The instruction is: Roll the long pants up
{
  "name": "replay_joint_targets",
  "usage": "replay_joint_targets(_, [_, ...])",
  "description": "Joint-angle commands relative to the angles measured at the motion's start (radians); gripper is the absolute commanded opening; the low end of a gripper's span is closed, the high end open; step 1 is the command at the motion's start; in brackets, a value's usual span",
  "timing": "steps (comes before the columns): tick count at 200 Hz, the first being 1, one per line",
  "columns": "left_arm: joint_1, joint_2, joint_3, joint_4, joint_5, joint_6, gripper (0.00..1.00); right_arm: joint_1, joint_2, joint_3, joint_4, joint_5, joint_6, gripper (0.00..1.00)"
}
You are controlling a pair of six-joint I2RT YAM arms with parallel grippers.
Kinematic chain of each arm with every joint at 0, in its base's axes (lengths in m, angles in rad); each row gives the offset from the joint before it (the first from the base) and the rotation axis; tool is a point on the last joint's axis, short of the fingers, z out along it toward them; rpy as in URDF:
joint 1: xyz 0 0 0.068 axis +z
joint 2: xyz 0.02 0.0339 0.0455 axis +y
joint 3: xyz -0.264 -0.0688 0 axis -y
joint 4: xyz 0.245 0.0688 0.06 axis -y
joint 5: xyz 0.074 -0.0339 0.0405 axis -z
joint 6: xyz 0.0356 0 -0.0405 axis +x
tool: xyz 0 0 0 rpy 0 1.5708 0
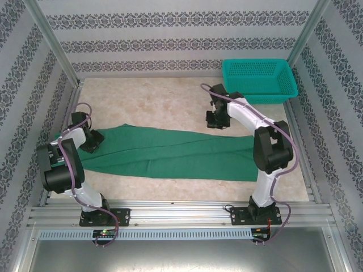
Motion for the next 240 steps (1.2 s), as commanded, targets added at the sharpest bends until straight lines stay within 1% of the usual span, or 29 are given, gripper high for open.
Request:
replay_joint_targets(1, [-0.086, -0.048, 0.058, -0.035, -0.083, 0.013, 0.58, -0.108, -0.097, -0.118, 0.027, 0.049, 0.023, 0.53])
replay_joint_targets(7, [-0.119, -0.051, 0.091, -0.049, -0.11, 0.034, 0.61, -0.145, -0.121, -0.144, 0.031, 0.044, 0.026, 0.6])
replay_joint_targets(17, [-0.17, -0.042, 0.148, -0.078, -0.139, 0.062, 0.63, -0.209, -0.153, -0.177, 0.029, 0.04, 0.027, 0.73])
replay_joint_targets(20, [-0.181, -0.037, 0.163, -0.084, -0.145, 0.065, 0.63, -0.227, -0.16, -0.183, 0.027, 0.04, 0.023, 0.76])
replay_joint_targets(28, [-0.199, -0.021, 0.19, -0.089, -0.141, 0.065, 0.63, -0.27, -0.176, -0.197, 0.02, 0.049, 0.016, 0.79])
replay_joint_targets(46, [-0.21, 0.022, 0.218, -0.068, -0.1, 0.047, 0.62, -0.352, -0.196, -0.208, 0.009, 0.069, -0.003, 0.81])
replay_joint_targets(70, [-0.22, 0.068, 0.226, -0.056, -0.09, 0.053, 0.61, -0.431, -0.186, -0.189, -0.024, 0.114, -0.038, 0.81])
replay_joint_targets(99, [-0.223, 0.065, 0.185, -0.033, -0.078, 0.057, 0.61, -0.533, -0.171, -0.176, -0.035, 0.098, -0.056, 0.81])
replay_joint_targets(122, [-0.223, 0.07, 0.187, -0.04, -0.07, 0.071, 0.61, -0.597, -0.156, -0.182, -0.02, 0.08, -0.046, 0.82])
replay_joint_targets(153, [-0.226, 0.092, 0.212, -0.043, -0.052, 0.076, 0.61, -0.646, -0.113, -0.2, 0.013, 0.044, -0.03, 0.82])
replay_joint_targets(199, [-0.228, 0.125, 0.232, -0.033, -0.034, 0.076, 0.61, -0.645, -0.024, -0.222, 0.093, 0.001, -0.004, 0.81])
replay_joint_targets(210, [-0.229, 0.131, 0.228, -0.026, -0.03, 0.074, 0.61, -0.646, -0.007, -0.22, 0.111, -0.005, 0.0, 0.79])
replay_joint_targets(215, [-0.229, 0.133, 0.227, -0.024, -0.029, 0.073, 0.61, -0.645, 0.002, -0.213, 0.113, -0.005, 0.0, 0.76])
replay_joint_targets(219, [-0.229, 0.135, 0.226, -0.023, -0.025, 0.073, 0.61, -0.645, 0.008, -0.207, 0.115, -0.005, -0.001, 0.69])
replay_joint_targets(223, [-0.23, 0.136, 0.225, -0.022, -0.022, 0.072, 0.61, -0.646, 0.012, -0.203, 0.119, -0.009, -0.003, 0.56])
replay_joint_targets(226, [-0.231, 0.139, 0.224, -0.021, -0.022, 0.072, 0.61, -0.646, 0.015, -0.2, 0.122, -0.009, -0.003, 0.47])
replay_joint_targets(227, [-0.231, 0.139, 0.224, -0.021, -0.021, 0.071, 0.61, -0.646, 0.016, -0.198, 0.123, -0.01, -0.004, 0.45])
replay_joint_targets(237, [-0.233, 0.143, 0.222, -0.018, -0.015, 0.07, 0.6, -0.646, 0.02, -0.183, 0.13, -0.011, -0.005, 0.03])
replay_joint_targets(238, [-0.234, 0.143, 0.222, -0.018, -0.014, 0.07, 0.6, -0.645, 0.02, -0.182, 0.13, -0.011, -0.005, 0.0])
replay_joint_targets(240, [-0.234, 0.143, 0.221, -0.018, -0.013, 0.07, 0.6, -0.646, 0.02, -0.177, 0.129, -0.011, -0.005, 0.0])
